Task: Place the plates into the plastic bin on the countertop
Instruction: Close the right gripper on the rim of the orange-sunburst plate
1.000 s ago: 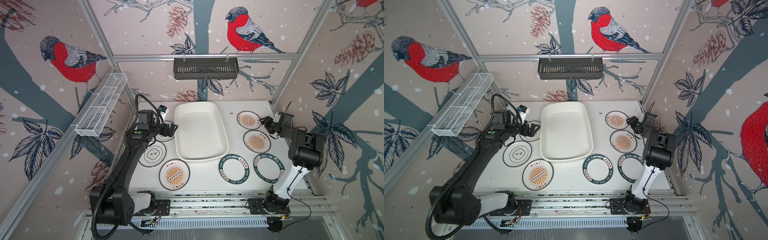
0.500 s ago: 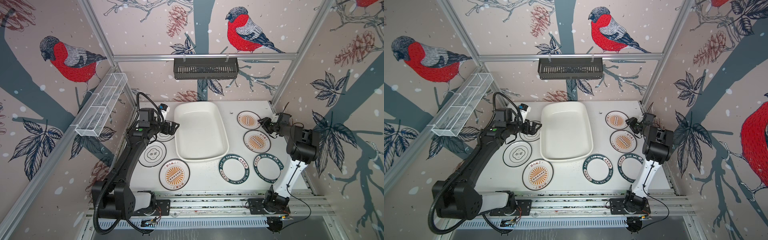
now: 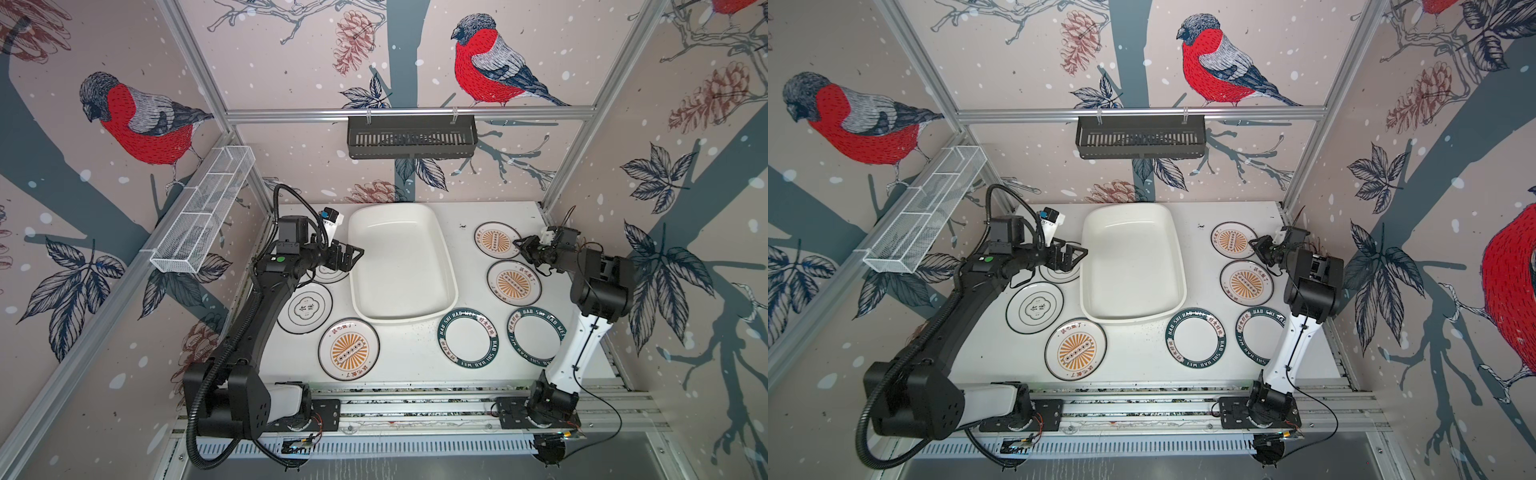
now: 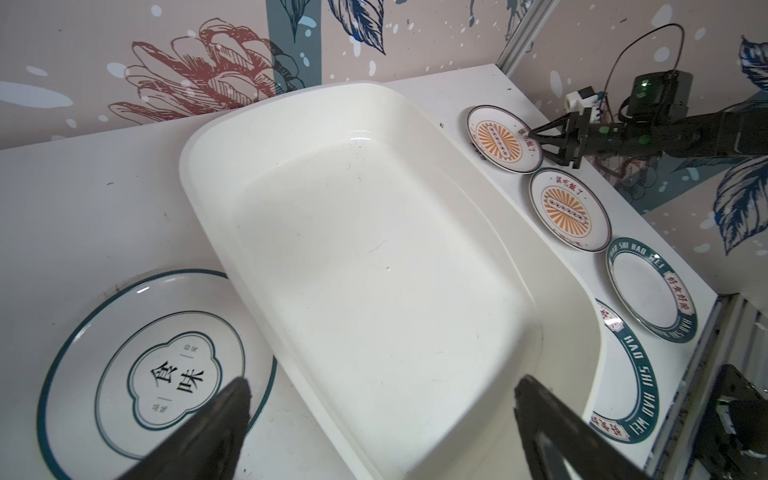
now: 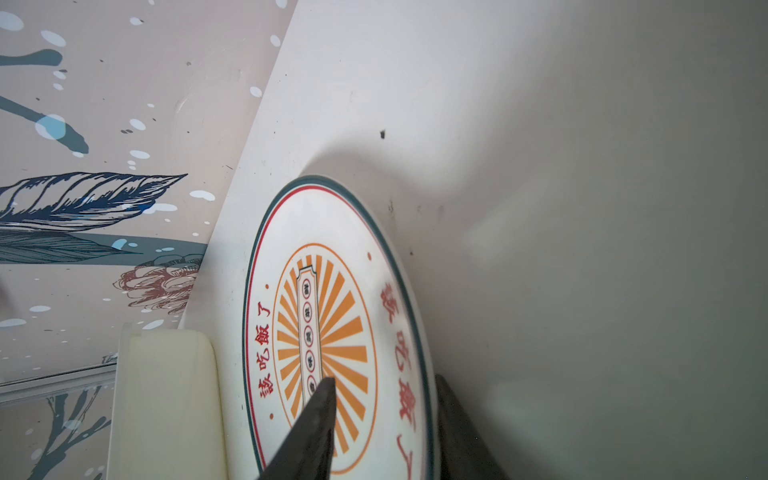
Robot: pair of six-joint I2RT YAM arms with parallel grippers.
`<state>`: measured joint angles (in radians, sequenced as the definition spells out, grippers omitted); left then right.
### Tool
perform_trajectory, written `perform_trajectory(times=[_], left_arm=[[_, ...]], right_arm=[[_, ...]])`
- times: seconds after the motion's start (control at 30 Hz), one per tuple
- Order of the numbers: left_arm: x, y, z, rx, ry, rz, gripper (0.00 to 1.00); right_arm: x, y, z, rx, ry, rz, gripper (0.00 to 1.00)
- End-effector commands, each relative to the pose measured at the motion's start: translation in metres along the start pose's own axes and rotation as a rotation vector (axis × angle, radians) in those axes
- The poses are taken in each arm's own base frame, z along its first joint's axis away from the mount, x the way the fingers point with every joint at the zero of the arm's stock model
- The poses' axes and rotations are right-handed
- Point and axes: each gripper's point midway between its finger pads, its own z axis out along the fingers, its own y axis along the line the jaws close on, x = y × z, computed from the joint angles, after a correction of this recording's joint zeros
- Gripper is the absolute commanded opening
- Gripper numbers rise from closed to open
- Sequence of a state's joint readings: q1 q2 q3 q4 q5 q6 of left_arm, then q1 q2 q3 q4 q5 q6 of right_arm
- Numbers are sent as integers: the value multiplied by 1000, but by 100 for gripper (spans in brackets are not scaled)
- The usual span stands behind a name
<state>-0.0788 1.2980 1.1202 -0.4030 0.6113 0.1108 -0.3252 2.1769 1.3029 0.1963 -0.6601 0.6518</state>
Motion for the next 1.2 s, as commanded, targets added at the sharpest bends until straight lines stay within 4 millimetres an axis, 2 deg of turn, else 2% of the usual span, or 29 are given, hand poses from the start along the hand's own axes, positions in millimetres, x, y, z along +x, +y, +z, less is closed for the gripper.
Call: perform_trajectory(times=[0.0, 0.3, 0.5, 0.7, 0.9, 1.17], left_arm=[[-1, -14, -3, 73, -12, 16, 98], [-4, -12, -6, 45, -26, 13, 98], [-7, -15, -8, 52, -37, 14, 98], [-9, -15, -11, 46, -45, 18, 98], [-11, -16, -14, 41, -54, 22, 98], [-19, -11, -17, 3, -72, 21, 98]], right_arm=[[11, -6, 4, 2, 34, 43, 35], [12, -4, 6, -33, 33, 60, 20], [9, 5, 4, -57, 30, 52, 8], [2, 15, 0, -84, 16, 56, 4], [-9, 38, -11, -139, -13, 48, 2], [-28, 90, -37, -224, -60, -6, 2]])
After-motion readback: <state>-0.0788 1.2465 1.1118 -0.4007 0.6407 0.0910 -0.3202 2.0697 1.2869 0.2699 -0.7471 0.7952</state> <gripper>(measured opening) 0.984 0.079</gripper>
